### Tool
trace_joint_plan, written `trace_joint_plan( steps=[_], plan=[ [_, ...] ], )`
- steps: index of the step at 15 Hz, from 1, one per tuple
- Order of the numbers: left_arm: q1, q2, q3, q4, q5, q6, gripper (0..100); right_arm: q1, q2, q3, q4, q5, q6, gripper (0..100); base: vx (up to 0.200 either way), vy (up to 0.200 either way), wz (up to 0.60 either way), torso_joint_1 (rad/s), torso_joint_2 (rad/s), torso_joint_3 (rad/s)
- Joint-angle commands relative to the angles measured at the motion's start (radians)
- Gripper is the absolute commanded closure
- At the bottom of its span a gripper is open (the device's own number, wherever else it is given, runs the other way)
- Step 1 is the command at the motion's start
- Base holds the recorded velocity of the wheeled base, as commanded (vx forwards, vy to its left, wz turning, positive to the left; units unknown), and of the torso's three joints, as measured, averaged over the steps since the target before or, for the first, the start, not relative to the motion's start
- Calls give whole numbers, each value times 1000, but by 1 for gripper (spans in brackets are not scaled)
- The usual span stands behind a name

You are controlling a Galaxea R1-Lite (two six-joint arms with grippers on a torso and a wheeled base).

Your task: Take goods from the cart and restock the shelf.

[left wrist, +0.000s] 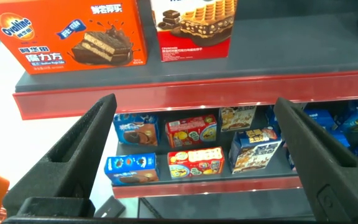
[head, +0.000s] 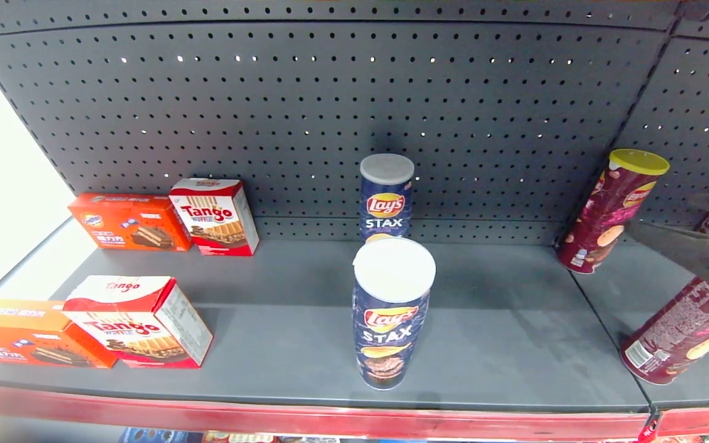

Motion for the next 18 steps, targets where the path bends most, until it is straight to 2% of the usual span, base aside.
trace_joint_plan(
  steps=[1,3,6,8,10,12,15,18],
  plan=[
    [-1,1,0,0,0,0,0,-40,-345,193,13,6,-3,0,0,0,0,0,0,0],
    [-1,1,0,0,0,0,0,-36,-462,280,16,6,-3,0,0,0,0,0,0,0],
    [-1,1,0,0,0,2,0,-23,-700,507,17,32,20,0,0,0,0,0,0,0],
    [-1,1,0,0,0,2,0,-29,-894,664,97,40,23,0,0,0,0,0,0,0],
    [-1,1,0,-1,0,2,0,-29,-1014,707,274,32,23,0,0,0,0,0,0,0],
    [1,1,0,-1,1,-1,0,-34,-1014,716,272,26,25,0,0,0,0,0,0,0],
    [1,1,0,-1,1,-1,0,-198,-896,716,272,-15,71,0,0,0,0,0,0,0],
    [1,1,2,-4,7,-11,0,-439,-945,717,269,-34,78,0,0,0,0,0,0,0]
  ],
)
